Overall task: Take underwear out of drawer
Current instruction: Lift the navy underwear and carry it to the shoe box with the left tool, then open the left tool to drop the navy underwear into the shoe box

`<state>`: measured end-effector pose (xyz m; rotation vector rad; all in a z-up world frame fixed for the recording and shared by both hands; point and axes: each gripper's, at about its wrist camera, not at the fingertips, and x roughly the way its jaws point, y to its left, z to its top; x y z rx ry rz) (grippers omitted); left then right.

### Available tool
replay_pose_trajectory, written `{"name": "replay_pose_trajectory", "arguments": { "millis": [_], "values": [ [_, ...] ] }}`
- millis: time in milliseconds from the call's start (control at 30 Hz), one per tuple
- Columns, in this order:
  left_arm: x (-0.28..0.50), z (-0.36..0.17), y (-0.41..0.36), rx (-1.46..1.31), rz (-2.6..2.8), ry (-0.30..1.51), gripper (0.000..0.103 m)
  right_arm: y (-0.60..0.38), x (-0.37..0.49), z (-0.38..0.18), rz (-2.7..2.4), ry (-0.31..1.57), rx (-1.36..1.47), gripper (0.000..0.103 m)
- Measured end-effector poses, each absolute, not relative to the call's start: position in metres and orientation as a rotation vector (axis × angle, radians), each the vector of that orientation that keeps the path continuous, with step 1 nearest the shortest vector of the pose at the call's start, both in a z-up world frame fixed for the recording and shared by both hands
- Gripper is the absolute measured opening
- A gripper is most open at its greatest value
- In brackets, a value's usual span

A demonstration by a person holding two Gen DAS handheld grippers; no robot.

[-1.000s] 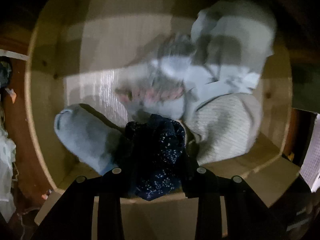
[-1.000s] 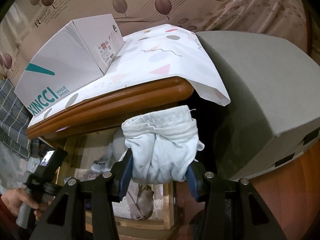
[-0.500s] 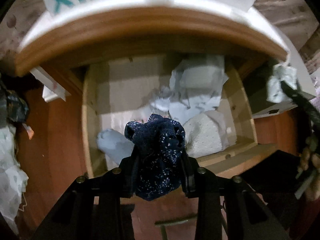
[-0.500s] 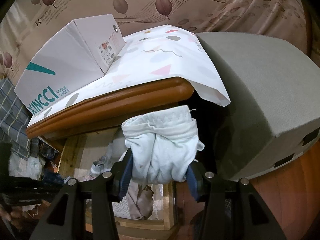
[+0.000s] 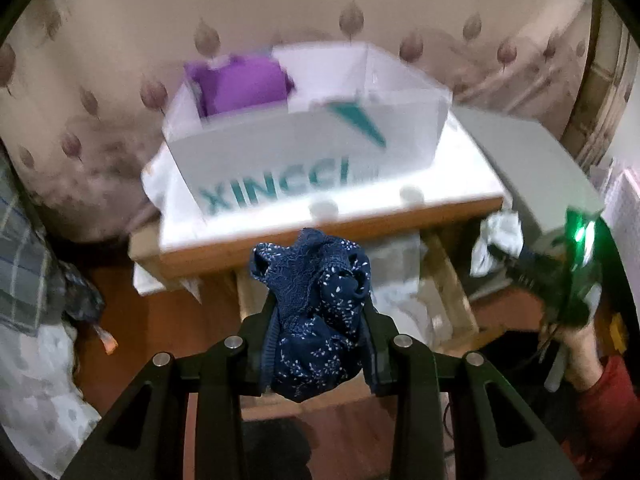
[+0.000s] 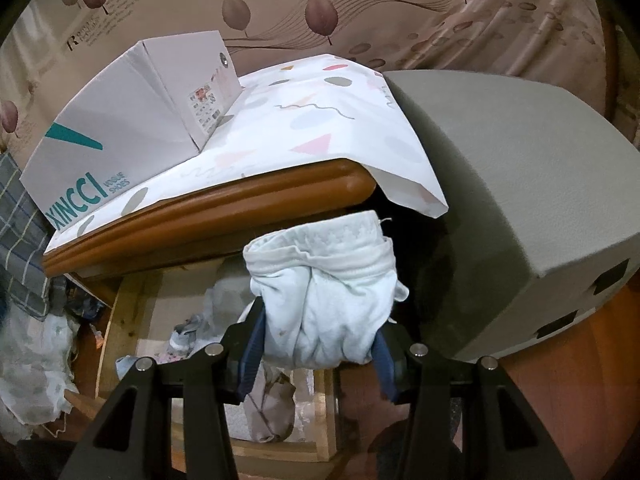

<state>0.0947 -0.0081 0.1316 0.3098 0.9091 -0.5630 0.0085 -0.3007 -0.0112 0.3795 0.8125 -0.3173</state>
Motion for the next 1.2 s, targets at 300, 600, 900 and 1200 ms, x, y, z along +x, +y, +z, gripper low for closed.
{"name": "replay_pose_trajectory", "arguments": {
  "millis": [300,600,900,1200],
  "values": [
    [0.150,0.219,-0.005,0.242,-0.486,0.760,0.031,-0.301,0.009,-0.011,-0.323,0.810,0.383,0.048],
    [0.242,0.214,-0.046,0.236,-0.446,0.831,0.032,-0.302,0.011,-0.013,-0.317,0.816,0.397,0.048],
    [0.304,0.155,-0.071,0.245,-0.380,0.989,0.032,-0.310,0.011,-0.015,-0.335,0.816,0.416,0.048],
    [0.324,0.120,-0.065,0.224,-0.337,1.062,0.037,-0.305,0.018,-0.017,-0.318,0.828,0.397,0.048]
  ]
}}
